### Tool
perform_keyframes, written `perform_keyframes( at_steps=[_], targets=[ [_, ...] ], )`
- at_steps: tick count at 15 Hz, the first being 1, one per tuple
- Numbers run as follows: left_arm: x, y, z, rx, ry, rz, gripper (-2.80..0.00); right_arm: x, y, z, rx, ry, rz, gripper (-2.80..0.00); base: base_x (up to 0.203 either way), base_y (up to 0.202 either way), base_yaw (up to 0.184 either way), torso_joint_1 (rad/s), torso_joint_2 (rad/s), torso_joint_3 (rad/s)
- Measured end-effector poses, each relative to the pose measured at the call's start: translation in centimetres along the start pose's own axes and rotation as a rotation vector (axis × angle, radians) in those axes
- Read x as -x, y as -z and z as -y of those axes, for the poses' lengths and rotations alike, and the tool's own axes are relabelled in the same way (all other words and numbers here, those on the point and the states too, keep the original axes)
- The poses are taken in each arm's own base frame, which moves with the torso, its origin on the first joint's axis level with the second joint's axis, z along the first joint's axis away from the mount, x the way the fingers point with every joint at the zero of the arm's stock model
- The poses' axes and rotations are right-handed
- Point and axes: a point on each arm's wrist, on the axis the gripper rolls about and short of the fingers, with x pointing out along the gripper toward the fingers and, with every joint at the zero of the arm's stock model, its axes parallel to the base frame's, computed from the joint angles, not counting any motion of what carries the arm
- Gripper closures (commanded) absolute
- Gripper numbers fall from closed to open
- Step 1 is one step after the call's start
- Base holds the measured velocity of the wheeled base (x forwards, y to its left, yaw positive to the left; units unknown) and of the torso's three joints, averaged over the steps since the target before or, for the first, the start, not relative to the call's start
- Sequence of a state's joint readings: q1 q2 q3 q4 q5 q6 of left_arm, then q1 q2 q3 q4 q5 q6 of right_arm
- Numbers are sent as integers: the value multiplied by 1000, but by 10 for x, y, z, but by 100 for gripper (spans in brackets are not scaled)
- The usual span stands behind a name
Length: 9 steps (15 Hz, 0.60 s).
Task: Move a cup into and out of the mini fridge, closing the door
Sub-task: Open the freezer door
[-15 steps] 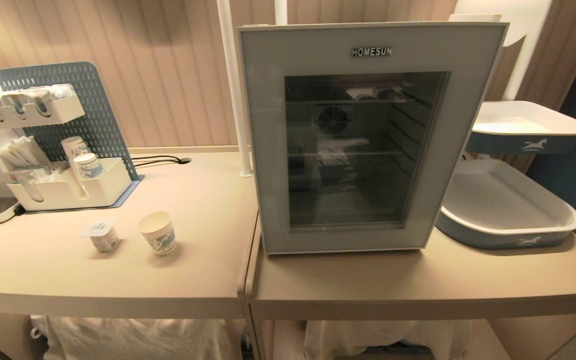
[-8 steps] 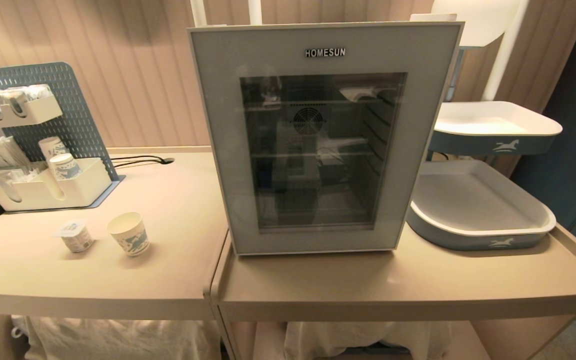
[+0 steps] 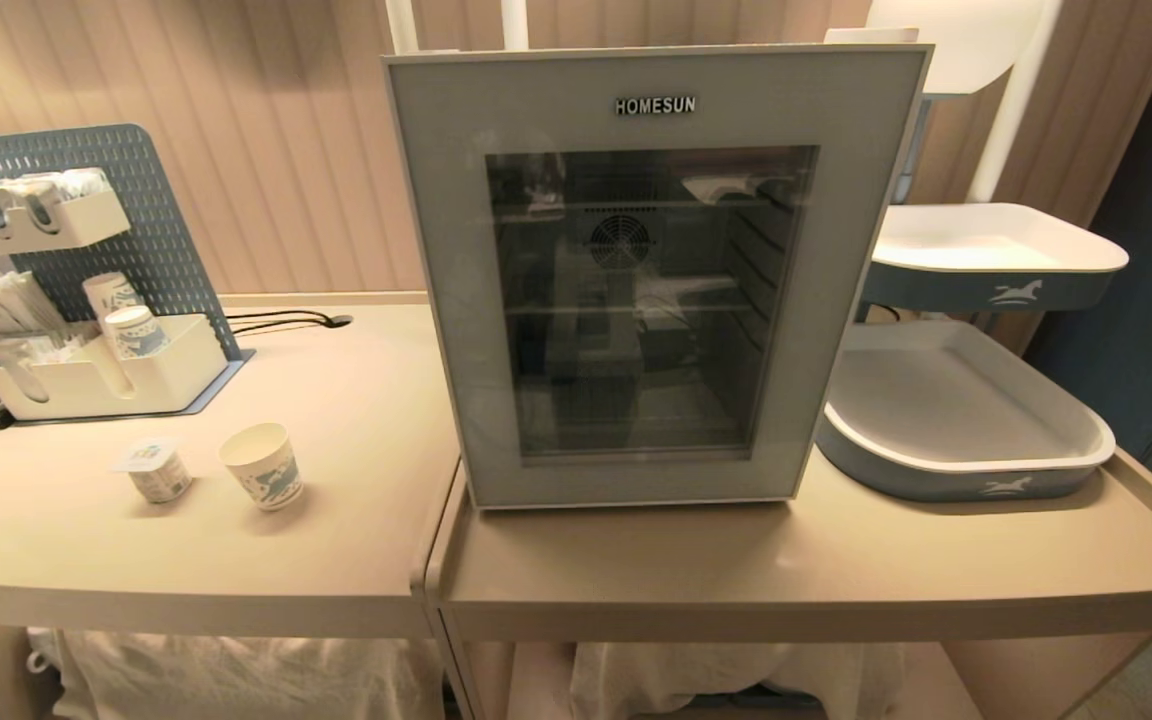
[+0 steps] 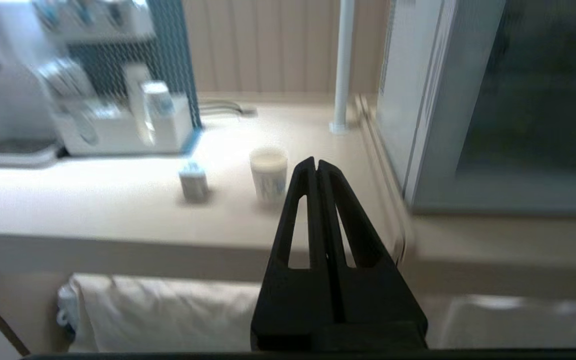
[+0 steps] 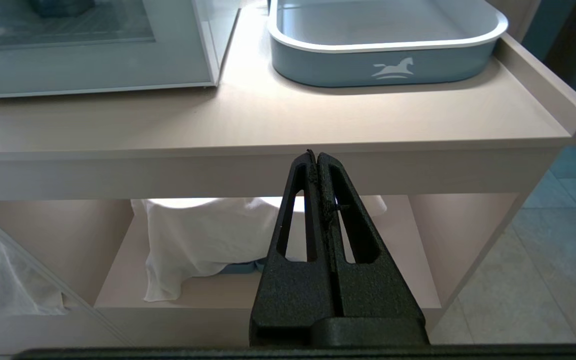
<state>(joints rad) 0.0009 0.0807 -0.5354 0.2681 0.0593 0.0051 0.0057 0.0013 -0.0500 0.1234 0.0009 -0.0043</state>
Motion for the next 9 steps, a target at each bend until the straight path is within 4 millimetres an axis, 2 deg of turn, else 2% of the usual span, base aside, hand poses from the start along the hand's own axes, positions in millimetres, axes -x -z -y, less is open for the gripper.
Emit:
perform_keyframes(
  at_steps=[2,3,4,6,7,9],
  targets=[
    [11,-71,-1,60,-54,38,0,0,0,0,0,0,1,0,0,0,0,0,0,0],
    [5,-100,-1,93,-78,10,0,0,0,0,0,0,1,0,0,0,0,0,0,0],
    [-10,-124,-1,127,-89,-46,0,0,0,0,0,0,1,0,0,0,0,0,0,0],
    [-59,-152,2,186,-62,-220,0,0,0,0,0,-1,1,0,0,0,0,0,0,0],
    [-90,-156,5,205,-16,-326,0,0,0,0,0,-1,1,0,0,0,0,0,0,0],
    [-152,-152,13,225,165,-478,0,0,0,0,0,0,1,0,0,0,0,0,0,0]
  ],
)
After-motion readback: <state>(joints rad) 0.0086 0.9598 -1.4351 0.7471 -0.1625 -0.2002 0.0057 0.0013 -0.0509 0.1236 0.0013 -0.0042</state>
